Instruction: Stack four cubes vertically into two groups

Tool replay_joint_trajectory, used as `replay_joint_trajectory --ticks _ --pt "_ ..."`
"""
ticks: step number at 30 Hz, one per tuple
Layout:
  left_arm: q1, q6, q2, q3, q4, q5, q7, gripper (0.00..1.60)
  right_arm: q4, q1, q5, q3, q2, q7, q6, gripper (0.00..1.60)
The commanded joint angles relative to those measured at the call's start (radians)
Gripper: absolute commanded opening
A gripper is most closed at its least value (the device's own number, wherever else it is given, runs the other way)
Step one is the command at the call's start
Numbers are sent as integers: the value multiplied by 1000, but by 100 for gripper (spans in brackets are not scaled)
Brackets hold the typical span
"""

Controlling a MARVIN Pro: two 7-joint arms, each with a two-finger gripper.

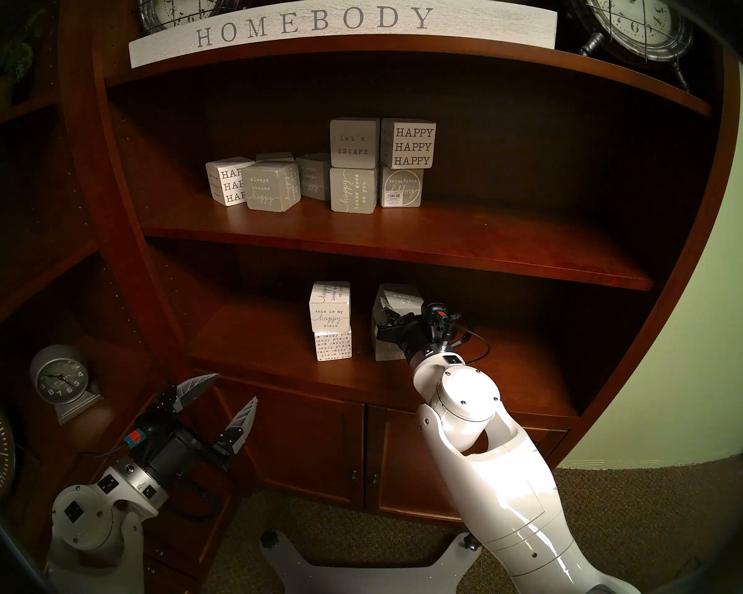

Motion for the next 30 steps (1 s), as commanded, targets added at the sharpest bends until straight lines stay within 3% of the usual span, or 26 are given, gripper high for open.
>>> replay_joint_trajectory --ticks 1,3,4,5,6,7,30 --pt "0 1 -2 0 -17 -1 0 160 -14 29 0 -2 -16 -2 -6 69" --pt "-1 2 -3 -1 -17 -1 -1 160 -6 32 -1 -4 -19 -2 -8 79" --pt "-1 2 -4 -1 -17 0 -2 160 -3 33 -1 -5 -20 -3 -9 92" --pt "-1 2 -4 -1 -17 0 -3 160 0 34 -2 -6 -20 -3 -10 136" --pt "-1 2 -5 -2 -17 0 -3 160 2 35 -2 -7 -21 -3 -11 156" --pt "-2 3 -6 -2 -17 1 -4 160 3 35 -3 -7 -21 -3 -11 160" --pt "-9 6 -20 -8 -17 9 -18 160 -6 34 -14 -13 -27 -7 -14 160"
